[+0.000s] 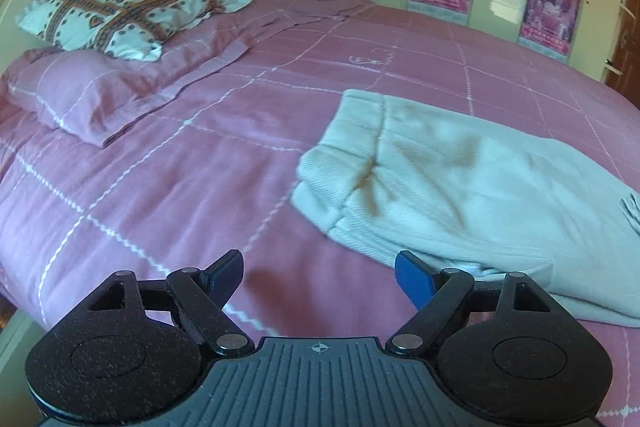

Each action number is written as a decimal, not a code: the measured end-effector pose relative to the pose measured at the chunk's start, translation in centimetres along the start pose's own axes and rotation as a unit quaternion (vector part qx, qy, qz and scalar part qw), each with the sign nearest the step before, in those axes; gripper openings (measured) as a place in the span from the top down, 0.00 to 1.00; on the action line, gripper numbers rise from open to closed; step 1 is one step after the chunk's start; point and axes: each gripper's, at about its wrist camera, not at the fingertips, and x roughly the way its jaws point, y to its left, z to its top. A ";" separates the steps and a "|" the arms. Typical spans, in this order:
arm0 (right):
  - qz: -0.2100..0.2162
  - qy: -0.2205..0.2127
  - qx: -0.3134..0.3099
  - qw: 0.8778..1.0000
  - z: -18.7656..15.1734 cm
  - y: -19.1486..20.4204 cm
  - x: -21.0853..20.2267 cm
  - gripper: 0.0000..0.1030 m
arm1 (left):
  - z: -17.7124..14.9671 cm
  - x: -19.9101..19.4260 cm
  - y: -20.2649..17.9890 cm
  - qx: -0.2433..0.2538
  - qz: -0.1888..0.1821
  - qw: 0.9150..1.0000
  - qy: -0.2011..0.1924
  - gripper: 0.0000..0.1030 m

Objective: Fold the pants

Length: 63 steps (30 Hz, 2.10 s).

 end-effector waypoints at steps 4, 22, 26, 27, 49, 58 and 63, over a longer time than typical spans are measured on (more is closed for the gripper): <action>-0.024 -0.007 -0.012 1.000 -1.1 2.3 0.2 0.92 | -0.8 0.9 1.5 -0.006 0.012 1.000 0.009 0.20; -0.010 -0.007 -0.091 0.996 -2.9 6.9 0.1 0.78 | -2.5 1.3 0.9 0.010 0.018 1.000 0.005 0.20; 0.044 -0.032 -0.095 0.994 -2.8 8.4 -1.3 0.64 | -2.5 1.1 1.1 0.007 0.014 1.000 0.006 0.20; 0.065 -0.045 -0.089 0.993 -2.6 8.3 -2.0 0.72 | -2.6 1.1 1.2 0.006 0.014 1.000 0.006 0.20; -0.072 -0.110 0.095 0.987 -2.4 -6.6 -6.3 0.97 | -2.5 1.0 0.7 0.015 0.019 1.000 -0.006 0.16; -0.082 -0.044 0.116 0.989 -6.4 -12.1 -4.3 0.96 | 0.4 0.9 -0.8 0.019 0.012 1.000 -0.015 0.16; -0.074 -0.081 0.143 0.984 -3.7 -14.0 -3.6 0.94 | 0.5 2.0 -1.0 0.007 0.015 1.000 0.010 0.16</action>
